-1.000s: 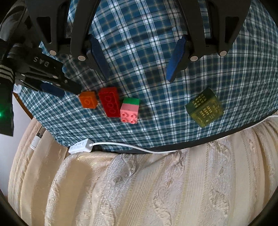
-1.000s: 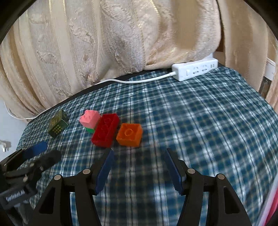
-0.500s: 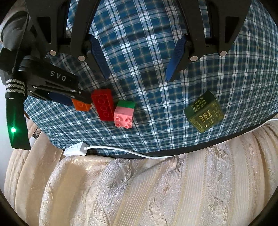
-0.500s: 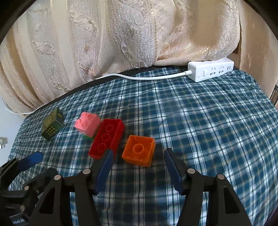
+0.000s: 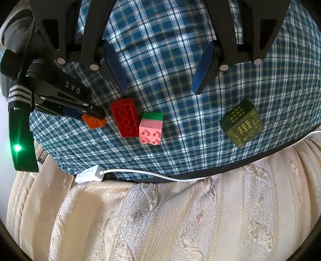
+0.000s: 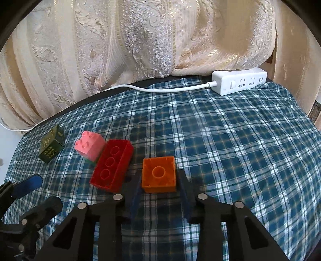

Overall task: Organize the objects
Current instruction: 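Grasp the orange brick with the right tool and lift it, then grasp the pink-on-green stacked brick with the left tool while the right tool holds the orange brick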

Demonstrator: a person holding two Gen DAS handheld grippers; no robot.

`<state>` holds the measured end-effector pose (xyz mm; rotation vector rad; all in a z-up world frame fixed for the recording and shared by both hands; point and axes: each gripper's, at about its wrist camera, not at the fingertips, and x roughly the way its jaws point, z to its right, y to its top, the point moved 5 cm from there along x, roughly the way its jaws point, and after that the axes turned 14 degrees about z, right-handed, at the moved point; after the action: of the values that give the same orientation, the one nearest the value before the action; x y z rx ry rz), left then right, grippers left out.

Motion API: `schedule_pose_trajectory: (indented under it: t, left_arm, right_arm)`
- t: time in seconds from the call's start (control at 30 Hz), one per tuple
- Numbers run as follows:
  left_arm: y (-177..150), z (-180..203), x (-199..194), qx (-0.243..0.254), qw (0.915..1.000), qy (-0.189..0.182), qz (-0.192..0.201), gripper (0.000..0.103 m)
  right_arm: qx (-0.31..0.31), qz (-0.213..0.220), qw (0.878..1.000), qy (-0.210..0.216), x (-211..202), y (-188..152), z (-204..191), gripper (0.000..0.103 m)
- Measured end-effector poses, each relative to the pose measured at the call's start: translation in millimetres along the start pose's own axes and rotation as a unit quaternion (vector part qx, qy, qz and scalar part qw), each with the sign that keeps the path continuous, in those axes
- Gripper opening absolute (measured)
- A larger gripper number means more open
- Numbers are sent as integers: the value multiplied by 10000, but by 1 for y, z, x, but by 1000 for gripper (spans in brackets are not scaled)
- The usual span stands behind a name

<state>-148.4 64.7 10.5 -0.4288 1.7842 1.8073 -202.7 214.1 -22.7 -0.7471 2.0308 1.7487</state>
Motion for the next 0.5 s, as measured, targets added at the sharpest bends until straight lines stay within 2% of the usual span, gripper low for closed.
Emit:
schedule_pose_trajectory:
  t: [0.5]
  left_arm:
    - [8, 11, 40, -142, 9995, 229, -184, 69]
  right_arm:
    - [276, -68, 9996, -50, -51, -34, 29, 35]
